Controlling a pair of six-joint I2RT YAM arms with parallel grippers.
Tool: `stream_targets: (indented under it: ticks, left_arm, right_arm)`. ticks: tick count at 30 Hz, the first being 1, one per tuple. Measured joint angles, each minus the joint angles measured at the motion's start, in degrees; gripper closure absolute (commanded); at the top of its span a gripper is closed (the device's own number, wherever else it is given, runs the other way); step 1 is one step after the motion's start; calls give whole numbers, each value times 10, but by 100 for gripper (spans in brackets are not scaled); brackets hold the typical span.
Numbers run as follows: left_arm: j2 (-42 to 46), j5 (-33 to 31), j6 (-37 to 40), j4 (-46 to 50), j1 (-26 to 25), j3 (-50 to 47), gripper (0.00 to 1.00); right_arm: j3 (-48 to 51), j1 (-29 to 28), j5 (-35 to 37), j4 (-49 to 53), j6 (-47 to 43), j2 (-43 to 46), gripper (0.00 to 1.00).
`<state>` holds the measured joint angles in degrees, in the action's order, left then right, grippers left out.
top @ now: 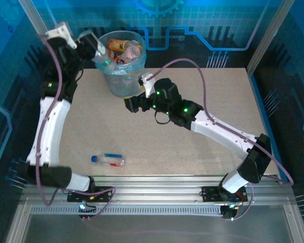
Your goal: Put the plastic bottles in the bin
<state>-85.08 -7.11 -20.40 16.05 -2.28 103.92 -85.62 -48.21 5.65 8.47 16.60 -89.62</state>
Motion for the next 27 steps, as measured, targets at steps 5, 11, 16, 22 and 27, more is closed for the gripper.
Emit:
stream_targets:
  ticks: [5, 11, 16, 22, 27]
  left_arm:
    - [-157, -31, 50, -23, 0, 135, 53]
    - [-280, -32, 110, -44, -1, 197, 53]
    - [-316, -39, 189, -76, -14, 187, 49]
    - [-311, -40, 236, -148, -23, 107, 47]
    - [-295, -38, 240, -211, -23, 55, 46]
  right_arm:
    - [-27, 28, -2, 30, -5, 0, 7]
    - [-34, 65, -17, 50, -6, 0, 8]
    - [-34, 87, -35, 61, -6, 0, 9]
    - [-38, 92, -57, 66, -6, -5, 9]
    - [-40, 93, -70, 71, -1, -19, 10]
